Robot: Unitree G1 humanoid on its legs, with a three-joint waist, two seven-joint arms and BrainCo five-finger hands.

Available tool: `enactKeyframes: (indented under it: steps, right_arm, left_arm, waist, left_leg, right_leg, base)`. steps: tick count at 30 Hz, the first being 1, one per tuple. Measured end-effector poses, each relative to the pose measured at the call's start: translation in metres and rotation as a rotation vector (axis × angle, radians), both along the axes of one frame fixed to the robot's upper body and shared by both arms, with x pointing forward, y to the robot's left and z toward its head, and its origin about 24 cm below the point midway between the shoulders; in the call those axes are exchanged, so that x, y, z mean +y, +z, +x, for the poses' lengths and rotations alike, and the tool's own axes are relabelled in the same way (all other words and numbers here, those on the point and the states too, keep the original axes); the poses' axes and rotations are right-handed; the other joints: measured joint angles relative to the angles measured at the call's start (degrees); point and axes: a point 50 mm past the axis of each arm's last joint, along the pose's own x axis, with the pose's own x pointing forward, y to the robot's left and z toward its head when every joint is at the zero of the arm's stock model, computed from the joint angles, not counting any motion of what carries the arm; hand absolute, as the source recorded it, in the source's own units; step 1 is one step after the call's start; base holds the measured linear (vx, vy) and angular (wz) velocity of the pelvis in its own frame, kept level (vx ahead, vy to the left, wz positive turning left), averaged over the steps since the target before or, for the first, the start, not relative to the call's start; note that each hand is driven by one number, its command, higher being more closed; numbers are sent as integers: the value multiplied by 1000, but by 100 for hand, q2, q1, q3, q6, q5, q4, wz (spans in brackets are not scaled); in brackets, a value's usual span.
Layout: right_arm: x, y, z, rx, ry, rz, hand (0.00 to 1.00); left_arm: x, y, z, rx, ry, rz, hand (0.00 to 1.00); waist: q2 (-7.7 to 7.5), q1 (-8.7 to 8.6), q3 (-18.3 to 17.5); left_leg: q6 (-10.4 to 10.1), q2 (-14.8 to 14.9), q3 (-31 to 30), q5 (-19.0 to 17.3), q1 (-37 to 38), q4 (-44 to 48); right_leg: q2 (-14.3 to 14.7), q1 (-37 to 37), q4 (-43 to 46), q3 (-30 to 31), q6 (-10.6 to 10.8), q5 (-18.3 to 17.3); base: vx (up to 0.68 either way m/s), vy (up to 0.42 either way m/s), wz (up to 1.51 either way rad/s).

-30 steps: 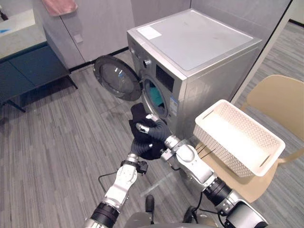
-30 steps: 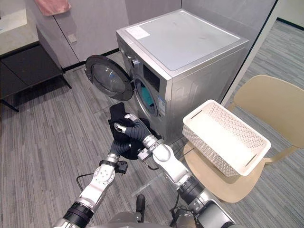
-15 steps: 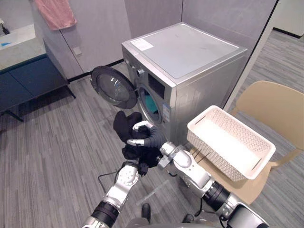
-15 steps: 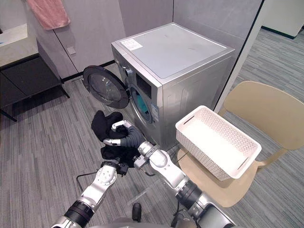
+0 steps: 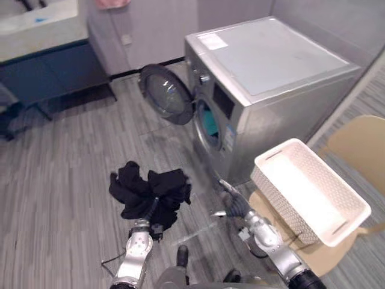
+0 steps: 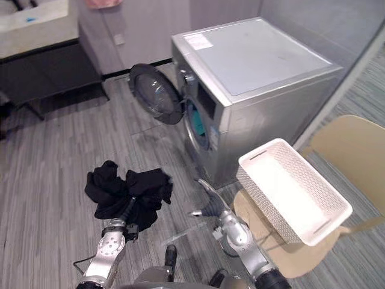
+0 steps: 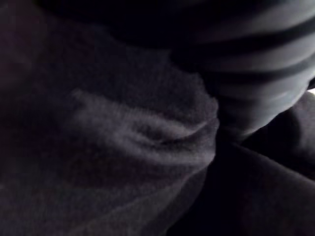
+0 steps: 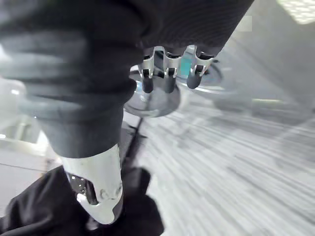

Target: Pick up the laundry basket with both hands and put the clothes into the washing machine.

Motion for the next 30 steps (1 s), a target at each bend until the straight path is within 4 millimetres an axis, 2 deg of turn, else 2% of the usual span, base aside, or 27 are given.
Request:
enactKeyframes:
  steps: [1, 4, 5, 6, 7, 8, 9, 10, 11, 12, 13, 15, 16, 17, 18, 19, 20, 21, 22, 23, 24, 25, 26, 27, 28, 29, 30]
  right_arm:
    - [-10, -18, -8, 87, -66, -12, 0]
    - [-14, -40, -18, 201, -151, 3, 0]
    - [-17, -50, -24, 251, -189, 5, 0]
    - [-20, -58, -30, 301, -217, -2, 0]
    - [-23, -64, -34, 331, -230, -15, 0]
    - [-27, -69, -40, 371, -247, -30, 0]
    - [-32, -72, -45, 389, -272, -33, 0]
    - [-33, -73, -46, 395, -284, -34, 0]
    - [-34, -75, -50, 403, -303, -32, 0]
    - [-32, -74, -49, 402, -308, -24, 0]
    - [-31, -74, -48, 399, -315, -14, 0]
    - [-34, -72, -45, 388, -348, 3, 0]
    - [-37, -72, -45, 387, -368, 3, 0]
    - [-42, -73, -46, 391, -393, 2, 0]
    - [-44, -74, -49, 401, -413, 9, 0]
    - [-45, -75, -50, 404, -415, 10, 0]
    - [-45, -75, -51, 410, -419, 15, 0]
    - [-45, -76, -53, 416, -424, 19, 0]
    - [-45, -78, -57, 427, -429, 26, 0]
    - [-44, -77, -56, 423, -436, 36, 0]
    - [-42, -77, -56, 421, -436, 44, 0]
    - [-37, -75, -54, 413, -432, 62, 0]
    - [-32, -73, -51, 401, -426, 78, 0]
    - [-28, -70, -48, 383, -426, 92, 0]
    - [-27, -69, -44, 371, -428, 92, 0]
    - [-29, -67, -40, 358, -433, 86, 0]
    - [-28, -67, -39, 356, -433, 87, 0]
  left_arm:
    - [7, -11, -8, 53, 39, -13, 100]
    - [18, -25, -27, 131, 89, -21, 100]
    - [20, -31, -36, 170, 100, -25, 100]
    - [22, -36, -45, 199, 109, -37, 100]
    - [22, -39, -51, 222, 115, -42, 100]
    - [22, -43, -58, 253, 120, -46, 100]
    - [22, -44, -60, 263, 113, -50, 100]
    - [24, -44, -59, 261, 108, -47, 100]
    - [24, -43, -56, 255, 103, -43, 100]
    - [24, -41, -53, 245, 103, -44, 100]
    - [25, -40, -51, 239, 102, -42, 100]
    - [25, -36, -42, 218, 89, -38, 100]
    - [23, -36, -39, 212, 82, -43, 100]
    - [15, -35, -32, 203, 60, -55, 100]
    - [10, -34, -28, 195, 41, -60, 100]
    - [8, -34, -27, 193, 31, -62, 100]
    - [4, -34, -26, 195, 16, -62, 100]
    - [0, -34, -26, 199, -3, -61, 100]
    - [-6, -38, -29, 213, -10, -72, 100]
    - [-8, -38, -29, 214, -14, -78, 100]
    - [-12, -38, -30, 214, -14, -93, 100]
    - [-13, -40, -33, 224, -8, -107, 100]
    - [-13, -41, -36, 231, -7, -111, 100]
    - [-17, -41, -35, 230, -19, -118, 100]
    - [-20, -41, -33, 226, -35, -121, 100]
    - [-25, -39, -29, 217, -63, -121, 100]
    - [-28, -38, -26, 210, -77, -126, 100]
  waist:
    - [-24, -24, 58]
    - [-101, 3, 94]
    - [-120, 1, 112]
    - [-177, 4, 176]
    - [-198, 4, 212]
    - [-202, -20, 231]
    - [-220, -47, 308]
    - [-196, -56, 362]
    - [-124, -86, 476]
    - [-139, -199, 528]
    - [-152, -218, 547]
    - [-246, -356, 637]
    - [-225, -381, 657]
    - [-221, -416, 706]
    - [-149, -450, 751]
    - [-242, -473, 713]
    - [-221, -513, 706]
    - [-189, -564, 683]
    - [-88, -519, 670]
    - [-1, -516, 679]
    - [53, -465, 682]
    - [105, -325, 679]
    - [79, -271, 691]
    - [11, -262, 711]
    - [-73, -254, 715]
    - [-146, -241, 705]
    - [-156, -197, 716]
  left_leg:
    - [60, -14, 200, 92, 69, 2]
    - [140, -97, 113, -71, 61, 179]
    - [205, -169, 64, -281, 30, 363]
    - [235, -279, 41, -630, 4, 680]
    - [285, -375, -26, -837, -20, 886]
    - [363, -532, -137, -1035, -44, 1110]
    - [456, -646, -277, -1182, 10, 1272]
    - [506, -693, -362, -1237, 116, 1311]
    - [575, -723, -599, -1285, 215, 1327]
    - [593, -734, -872, -1294, 277, 1277]
    - [597, -748, -979, -1296, 295, 1239]
    - [609, -906, -1308, -1305, 455, 1050]
    - [630, -933, -1407, -1322, 502, 1029]
    - [583, -955, -1561, -1398, 657, 995]
    - [460, -1049, -1750, -1484, 787, 1000]
    - [439, -1082, -1834, -1548, 845, 1062]
    - [360, -1106, -1990, -1720, 845, 1255]
    - [239, -1074, -2075, -1891, 891, 1327]
    - [1, -913, -2011, -2007, 977, 1673]
    - [-66, -645, -1543, -1985, 613, 2646]
    - [-175, -391, -1176, -1913, 422, 3225]
    - [-107, 220, -473, -1497, 119, 4378]
    - [-42, 597, -133, -1578, -63, 4984]
    - [98, 794, 65, -1669, -178, 5235]
    - [138, 810, 114, -1708, -344, 5232]
    - [50, 768, 86, -1765, -547, 4935]
    - [42, 749, 51, -1770, -617, 4573]
  right_leg:
    - [-47, 131, 10, -107, 97, 15]
    - [-94, 340, -166, -200, 256, 110]
    - [-196, 425, -99, -271, 356, 80]
    - [-497, 438, 330, -259, 504, -78]
    - [-715, 409, 739, -193, 510, -130]
    - [-1085, 246, 1498, 95, 353, -61]
    - [-1264, -129, 2338, 852, -165, 251]
    - [-1228, -399, 2785, 1470, -393, 603]
    - [-1013, -711, 3179, 2185, -88, 499]
    - [-600, -913, 3116, 2537, 126, 87]
    - [-428, -1043, 2952, 2633, 133, -34]
    - [-37, -1406, 1869, 2680, 251, -72]
    - [63, -1478, 1439, 2692, 333, -3]
    - [227, -1454, 663, 2743, 419, 211]
    - [333, -1436, -62, 2957, 392, 525]
    - [328, -1436, -206, 3059, 330, 651]
    - [332, -1416, -261, 3082, 180, 904]
    - [359, -1346, -214, 3027, 121, 1047]
    - [408, -1116, -234, 2795, 34, 1155]
    - [534, -922, -270, 2619, -66, 1105]
    - [682, -728, -397, 2573, -139, 1086]
    - [1005, -295, -677, 2597, -283, 1031]
    - [1157, 15, -845, 2658, -396, 969]
    - [1233, 292, -1001, 2759, -456, 906]
    - [1237, 490, -1177, 2851, -460, 899]
    - [1229, 655, -1369, 3002, -442, 916]
    - [1229, 734, -1439, 3085, -425, 928]
  base:
    - [63, 32, 54]
    - [155, 49, 36]
    - [150, 119, 34]
    - [137, 125, 34]
    - [90, 131, 42]
    - [149, 181, 64]
    - [211, 189, 69]
    - [249, 156, 78]
    - [246, 79, 91]
    - [208, 57, 98]
    - [235, 46, 89]
    - [213, 2, 81]
    - [255, -34, 86]
    - [294, -48, 93]
    - [309, -63, 94]
    - [357, -123, 101]
    - [303, -150, 77]
    - [443, -227, 81]
    - [486, -228, 64]
    - [500, -243, 46]
    - [514, -255, 0]
    - [519, -265, -40]
    - [636, -291, -55]
    - [591, -250, -48]
    - [553, -209, -51]
    - [425, -130, -56]
    - [329, -60, -60]
